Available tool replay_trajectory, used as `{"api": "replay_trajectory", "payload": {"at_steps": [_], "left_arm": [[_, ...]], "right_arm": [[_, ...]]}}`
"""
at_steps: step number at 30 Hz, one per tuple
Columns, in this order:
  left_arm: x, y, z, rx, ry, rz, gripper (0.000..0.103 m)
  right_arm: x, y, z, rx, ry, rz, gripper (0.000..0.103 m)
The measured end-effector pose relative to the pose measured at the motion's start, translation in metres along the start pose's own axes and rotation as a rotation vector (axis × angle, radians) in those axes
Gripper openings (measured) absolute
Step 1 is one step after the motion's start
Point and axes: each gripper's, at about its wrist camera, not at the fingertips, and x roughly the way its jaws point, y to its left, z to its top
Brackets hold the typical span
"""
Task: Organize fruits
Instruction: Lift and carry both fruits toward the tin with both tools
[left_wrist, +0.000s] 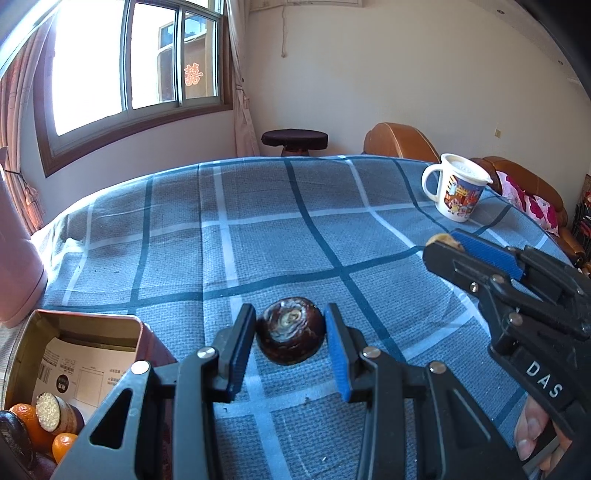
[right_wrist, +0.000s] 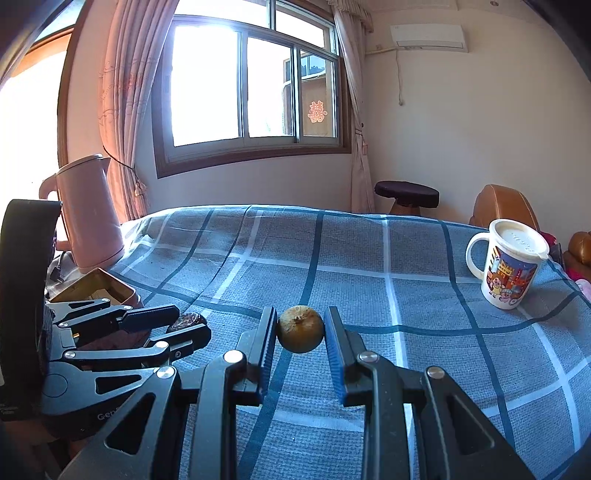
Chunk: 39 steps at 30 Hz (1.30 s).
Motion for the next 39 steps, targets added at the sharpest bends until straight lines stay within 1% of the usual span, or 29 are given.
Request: {"api": "replay_trajectory", "payload": {"at_steps": [9, 18, 21, 28, 39], "left_arm": [[-0.007, -0.001, -0.001, 0.001, -0.034, 0.008, 0.038], [-0.011, -0.004, -0.003, 0.006, -0.042, 0.0, 0.038], [-0.014, -0.005, -0.004, 0.005, -0.057, -0.002, 0.038], [-0.023, -0.013, -0.006, 0.041, -0.098, 0.021, 0.038], [-0.032, -0.011, -0.009, 0.03, -0.139, 0.029, 0.038]], "right_arm": [[-0.005, 0.002, 0.0, -0.007, -0.027, -0.004, 0.028], [-0.01, 0.004, -0.001, -0.016, -0.05, -0.007, 0.028], [-0.012, 0.005, -0.002, -0.021, -0.064, -0.008, 0.028], [-0.016, 0.007, -0.002, -0.029, -0.083, -0.013, 0.028], [-0.022, 0.008, -0.003, -0.037, -0.109, -0.016, 0.028]]}}
